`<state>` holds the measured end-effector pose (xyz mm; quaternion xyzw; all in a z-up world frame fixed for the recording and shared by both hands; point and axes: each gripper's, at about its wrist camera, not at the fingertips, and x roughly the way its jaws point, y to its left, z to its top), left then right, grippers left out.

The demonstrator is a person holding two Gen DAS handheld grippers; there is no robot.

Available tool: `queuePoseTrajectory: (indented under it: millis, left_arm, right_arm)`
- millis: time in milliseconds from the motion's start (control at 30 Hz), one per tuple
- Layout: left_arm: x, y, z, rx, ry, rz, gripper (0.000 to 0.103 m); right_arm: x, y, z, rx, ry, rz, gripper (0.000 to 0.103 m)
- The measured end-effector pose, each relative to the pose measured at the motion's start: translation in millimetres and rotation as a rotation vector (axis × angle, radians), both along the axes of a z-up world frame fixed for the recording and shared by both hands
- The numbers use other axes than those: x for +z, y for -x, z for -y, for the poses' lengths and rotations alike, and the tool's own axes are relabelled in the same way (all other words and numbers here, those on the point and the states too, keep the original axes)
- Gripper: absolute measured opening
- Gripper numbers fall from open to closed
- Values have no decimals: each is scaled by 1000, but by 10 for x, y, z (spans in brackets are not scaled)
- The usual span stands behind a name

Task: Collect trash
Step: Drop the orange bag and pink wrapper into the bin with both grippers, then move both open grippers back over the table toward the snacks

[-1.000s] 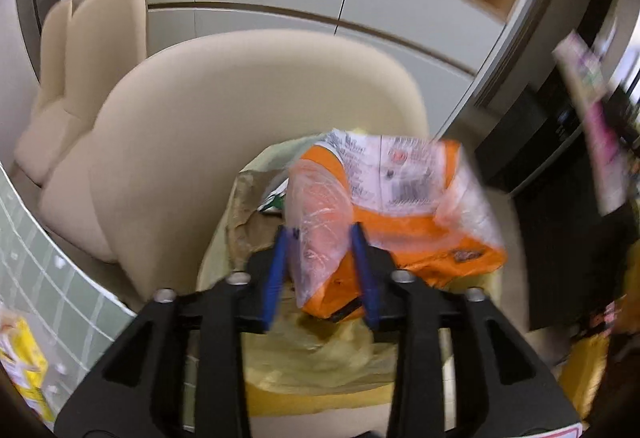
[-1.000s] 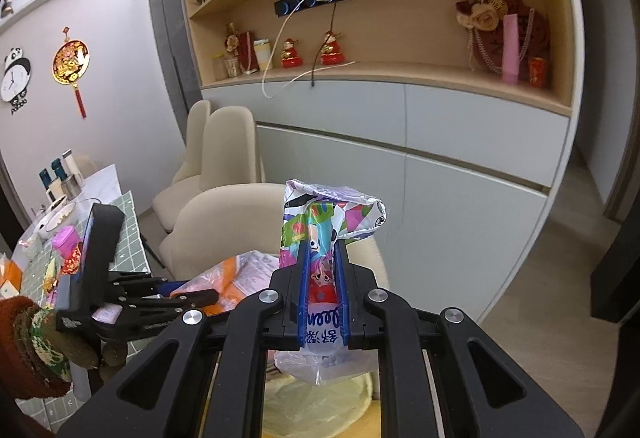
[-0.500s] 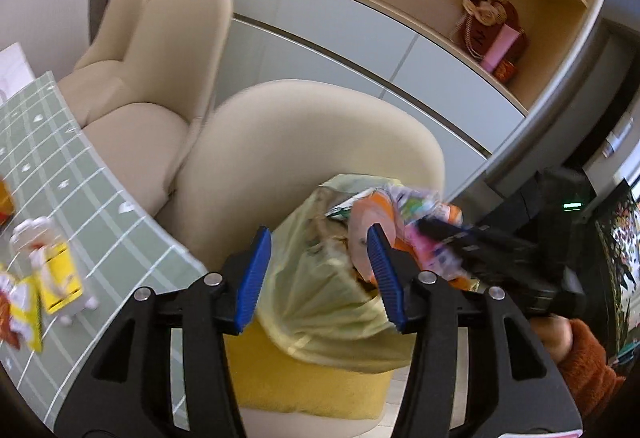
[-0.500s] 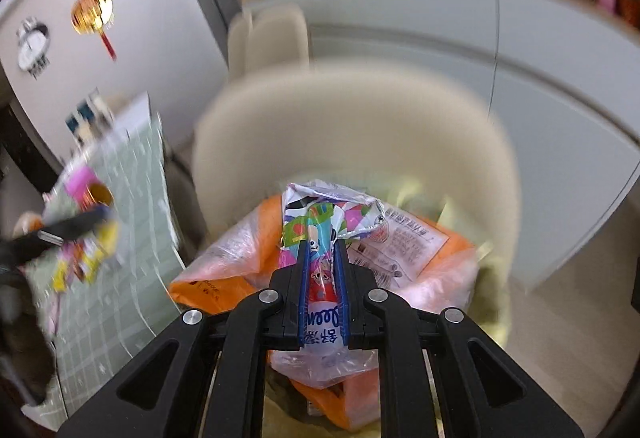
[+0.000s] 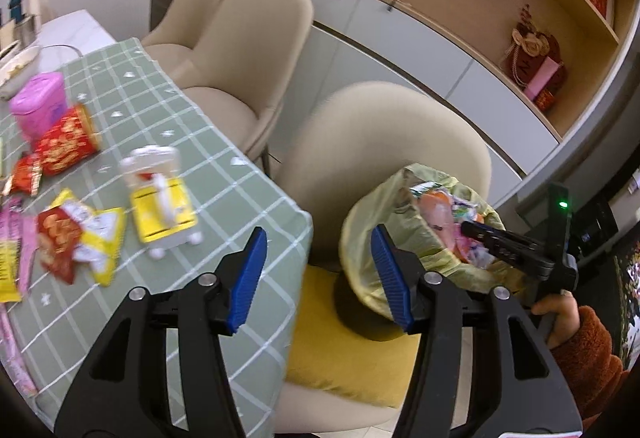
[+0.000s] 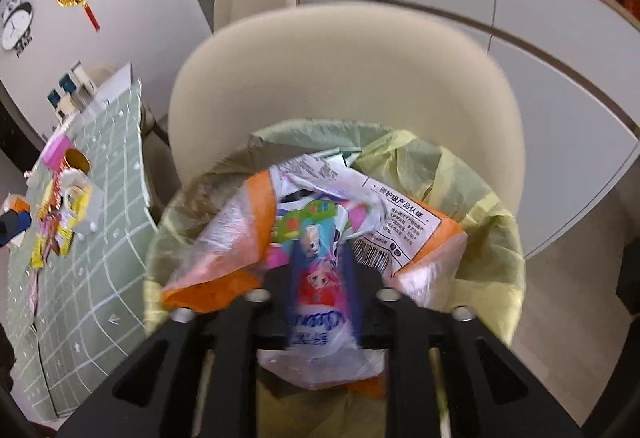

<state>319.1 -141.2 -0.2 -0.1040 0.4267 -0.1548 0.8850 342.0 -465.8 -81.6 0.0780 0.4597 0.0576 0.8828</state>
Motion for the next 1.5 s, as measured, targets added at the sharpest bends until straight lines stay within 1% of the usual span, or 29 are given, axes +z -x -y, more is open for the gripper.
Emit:
queuePoseTrajectory:
  millis: [67,167,267,333,433,467,500,533,567,633,700,767,867,1000,1067,1133,1267,1400,1467,1500]
  left_arm:
    - [21,94,-195,28,-8,13,52]
    - [37,266,-516,81,-29,39,52]
    - [58,417,-872,147,-46,63,52]
    - [61,542,-1208,207,-51,65,52]
    - [52,755,-1717,301,-81,70,52]
    - [36,828,-1872,328,-96,71,52]
    - [17,918,-2063,361,-116,68,52]
    - [-21,1009,-2252,393,-134,61,52]
    - [-48,1067,-2359,411,-143,55,52]
    - [-141,1231,-2661,472,-174,31,52]
    - [-248,1397,-2926,520,-175,-2,52]
    - [-338,1545,-3101,539,-168,-28,52]
    - [-448,1689,-3173,524,-156,-54,52]
    - [-587,1773,-3138,482,-111,-72,52]
    - [-633,1757,-3087,467,-81,-82,52]
    - [-681,1656,-3022,445,-56,-90,52]
    - [-635,1386,-3057,436,-57,-53,52]
    - [-459,861,-3300,423,-72,38,52]
    - [-439,506,-3497,438,-79,48,56]
    - [-446,381,-3574,453,-84,46,56]
  right_arm:
    - [124,108,14,-14,13,39,36]
    - [329,284,-72,-41,41,96,36]
    - [568,446,-261,-50,43,157,37]
    - [683,545,-383,-41,38,195,37]
    - [846,690,-741,8,-10,276,39]
    - [869,715,-851,27,-28,293,46]
    - [886,742,-983,49,-49,313,48]
    - [902,763,-1116,71,-70,330,48]
    - [913,770,-1277,99,-91,336,49]
    - [896,741,-1614,172,-129,306,49]
    - [864,712,-1906,228,-141,276,49]
    - [857,721,-2151,270,-125,269,49]
    - [841,757,-2496,300,-68,282,49]
    - [796,768,-2832,366,-51,264,49]
    - [757,790,-2946,401,-51,255,49]
    - [729,819,-3029,408,-34,261,49]
    - [669,852,-3177,422,16,249,49]
    - [574,831,-3288,411,62,218,49]
    - [500,823,-3341,407,77,198,49]
    - [450,830,-3388,399,92,189,49]
